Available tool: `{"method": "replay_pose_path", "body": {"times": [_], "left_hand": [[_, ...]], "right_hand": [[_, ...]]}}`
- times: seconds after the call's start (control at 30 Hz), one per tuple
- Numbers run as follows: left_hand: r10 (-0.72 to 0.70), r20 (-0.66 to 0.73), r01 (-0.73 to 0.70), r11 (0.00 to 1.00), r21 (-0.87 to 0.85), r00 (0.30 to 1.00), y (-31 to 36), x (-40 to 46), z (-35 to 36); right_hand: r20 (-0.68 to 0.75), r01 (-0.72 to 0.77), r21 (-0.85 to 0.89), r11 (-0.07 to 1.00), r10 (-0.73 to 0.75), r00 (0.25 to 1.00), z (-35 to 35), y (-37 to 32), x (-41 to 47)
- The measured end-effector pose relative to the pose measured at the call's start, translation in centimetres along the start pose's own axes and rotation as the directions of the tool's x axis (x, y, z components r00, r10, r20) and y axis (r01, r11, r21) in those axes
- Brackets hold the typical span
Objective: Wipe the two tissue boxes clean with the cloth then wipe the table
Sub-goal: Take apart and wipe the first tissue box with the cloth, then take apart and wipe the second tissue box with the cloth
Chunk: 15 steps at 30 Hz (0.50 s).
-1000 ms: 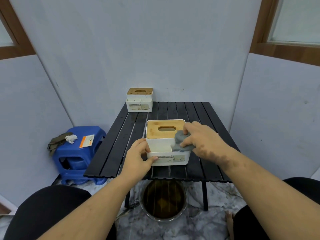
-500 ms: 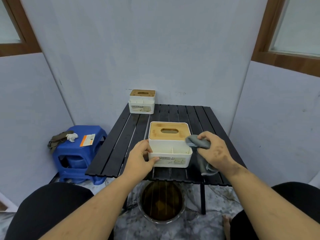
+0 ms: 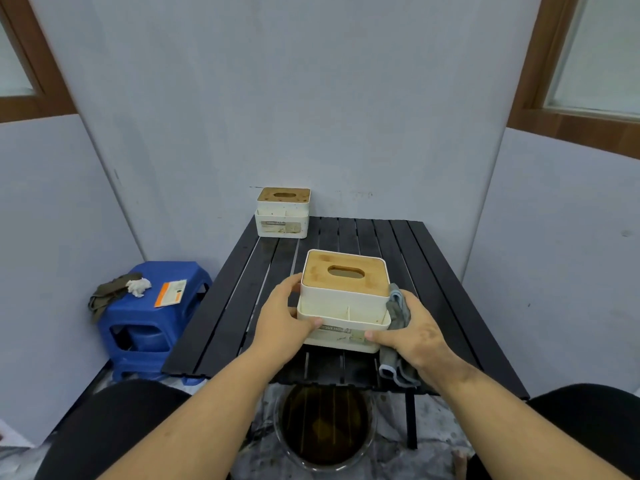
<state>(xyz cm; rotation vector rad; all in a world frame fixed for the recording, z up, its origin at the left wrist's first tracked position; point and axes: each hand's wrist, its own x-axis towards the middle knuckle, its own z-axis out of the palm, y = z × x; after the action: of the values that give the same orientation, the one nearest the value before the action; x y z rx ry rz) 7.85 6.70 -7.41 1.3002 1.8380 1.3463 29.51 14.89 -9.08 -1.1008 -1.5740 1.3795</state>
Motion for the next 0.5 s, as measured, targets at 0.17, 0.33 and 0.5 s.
{"method": "replay_pose_path", "body": {"times": [0.17,0.33,0.5], "left_hand": [[0.051,-0.009,-0.051,0.998,-0.046,0.999,1.9,4.6,0.5],[0.056,-0.026,-0.058,0.995,-0.081,0.998,3.4,13.6,3.0],[0.041,-0.018,-0.043,0.996,-0.075,0.999,1.5,23.6,6.9]], "right_hand": [[-0.045,0.069,-0.028,0.997,-0.071,0.996,-1.4,-1.9,4.9],[-0.041,0.109,-0.072,0.991,-0.112,0.993,-3.9,-3.4,13.5],[-0.049,0.091,-0.090,0.992,-0.095,0.994,-6.0,-2.3,23.0]]}}
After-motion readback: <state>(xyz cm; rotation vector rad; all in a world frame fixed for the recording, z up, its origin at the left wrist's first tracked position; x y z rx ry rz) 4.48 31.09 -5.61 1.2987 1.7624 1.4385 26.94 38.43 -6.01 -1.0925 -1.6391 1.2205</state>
